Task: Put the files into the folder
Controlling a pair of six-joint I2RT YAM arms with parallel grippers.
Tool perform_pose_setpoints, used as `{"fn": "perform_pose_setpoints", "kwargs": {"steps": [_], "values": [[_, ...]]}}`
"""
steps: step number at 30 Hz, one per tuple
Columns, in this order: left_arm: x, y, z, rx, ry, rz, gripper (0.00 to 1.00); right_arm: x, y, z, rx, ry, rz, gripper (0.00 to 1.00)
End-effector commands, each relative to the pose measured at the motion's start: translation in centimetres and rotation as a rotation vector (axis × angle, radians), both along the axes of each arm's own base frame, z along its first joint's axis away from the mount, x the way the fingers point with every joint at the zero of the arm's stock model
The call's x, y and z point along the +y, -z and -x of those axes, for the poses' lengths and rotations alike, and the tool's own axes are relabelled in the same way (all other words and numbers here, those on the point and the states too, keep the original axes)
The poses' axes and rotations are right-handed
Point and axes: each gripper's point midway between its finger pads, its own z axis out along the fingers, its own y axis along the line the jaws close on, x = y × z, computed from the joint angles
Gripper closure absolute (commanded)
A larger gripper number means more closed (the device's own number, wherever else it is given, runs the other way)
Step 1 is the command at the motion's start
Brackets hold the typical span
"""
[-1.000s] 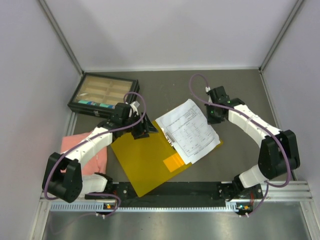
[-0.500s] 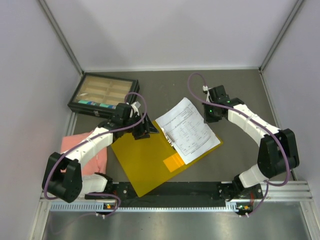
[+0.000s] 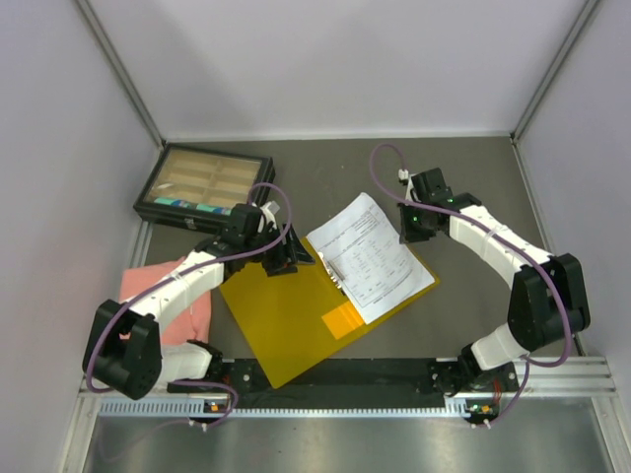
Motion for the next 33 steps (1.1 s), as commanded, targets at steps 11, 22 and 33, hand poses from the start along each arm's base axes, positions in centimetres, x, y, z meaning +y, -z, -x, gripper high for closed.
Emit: {"fn": "perform_pose_setpoints", "kwargs": {"steps": [11, 22, 33], "values": [[-0.7, -0.6, -0.2, -0.038, 0.019, 0.022, 0.32, 0.8, -0.8, -0.2, -0.023, -0.015, -0.056, 1.0], [-0.8, -0.5, -0.3, -0.034, 0.024, 0.023, 0.32, 0.4, -0.4, -0.2, -0.011, -0.003, -0.029, 1.0], [-0.5, -1.9, -0.2, -0.065, 0.046, -0.002, 0.31, -3.1, -2.5, -1.5, -0.059, 0.086, 0.154, 0.54]]}}
